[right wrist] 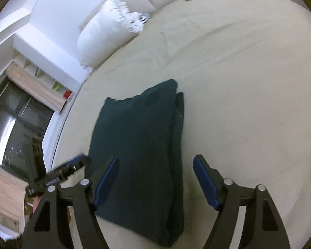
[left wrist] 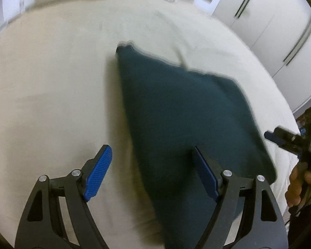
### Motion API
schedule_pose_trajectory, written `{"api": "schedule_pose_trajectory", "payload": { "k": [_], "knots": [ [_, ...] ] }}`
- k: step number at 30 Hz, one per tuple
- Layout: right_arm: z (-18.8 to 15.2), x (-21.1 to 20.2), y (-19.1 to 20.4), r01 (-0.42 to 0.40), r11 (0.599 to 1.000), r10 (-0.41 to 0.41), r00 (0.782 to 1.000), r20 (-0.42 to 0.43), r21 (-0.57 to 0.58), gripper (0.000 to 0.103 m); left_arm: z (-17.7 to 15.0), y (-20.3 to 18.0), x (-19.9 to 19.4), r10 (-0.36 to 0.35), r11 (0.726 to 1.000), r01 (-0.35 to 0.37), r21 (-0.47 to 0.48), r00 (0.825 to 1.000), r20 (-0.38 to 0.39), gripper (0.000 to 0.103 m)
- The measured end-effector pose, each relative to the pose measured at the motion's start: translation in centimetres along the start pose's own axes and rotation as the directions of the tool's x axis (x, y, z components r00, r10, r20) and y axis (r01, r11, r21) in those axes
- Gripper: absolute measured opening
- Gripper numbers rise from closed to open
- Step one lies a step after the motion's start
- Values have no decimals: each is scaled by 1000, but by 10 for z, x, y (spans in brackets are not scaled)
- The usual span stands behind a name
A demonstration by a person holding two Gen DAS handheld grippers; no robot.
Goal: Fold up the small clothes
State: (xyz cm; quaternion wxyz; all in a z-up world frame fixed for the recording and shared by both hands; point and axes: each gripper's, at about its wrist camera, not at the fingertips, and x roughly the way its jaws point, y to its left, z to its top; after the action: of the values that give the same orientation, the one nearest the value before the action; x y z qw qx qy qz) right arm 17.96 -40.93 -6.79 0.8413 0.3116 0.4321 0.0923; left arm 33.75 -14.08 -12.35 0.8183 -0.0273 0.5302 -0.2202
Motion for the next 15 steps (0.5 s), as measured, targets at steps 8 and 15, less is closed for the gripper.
{"api": "schedule_pose_trajectory", "payload": {
  "k": [8,15],
  "knots": [
    [12,45,-17,-24,996,34,992,-121,85,79,16,-12,16,8,999,-7,35,1000,-22,89],
    [13,63,-1,2,1000,2,984,-176,21,62,22,-8,30,-94,996,93,-12,992,-87,71]
  ]
}}
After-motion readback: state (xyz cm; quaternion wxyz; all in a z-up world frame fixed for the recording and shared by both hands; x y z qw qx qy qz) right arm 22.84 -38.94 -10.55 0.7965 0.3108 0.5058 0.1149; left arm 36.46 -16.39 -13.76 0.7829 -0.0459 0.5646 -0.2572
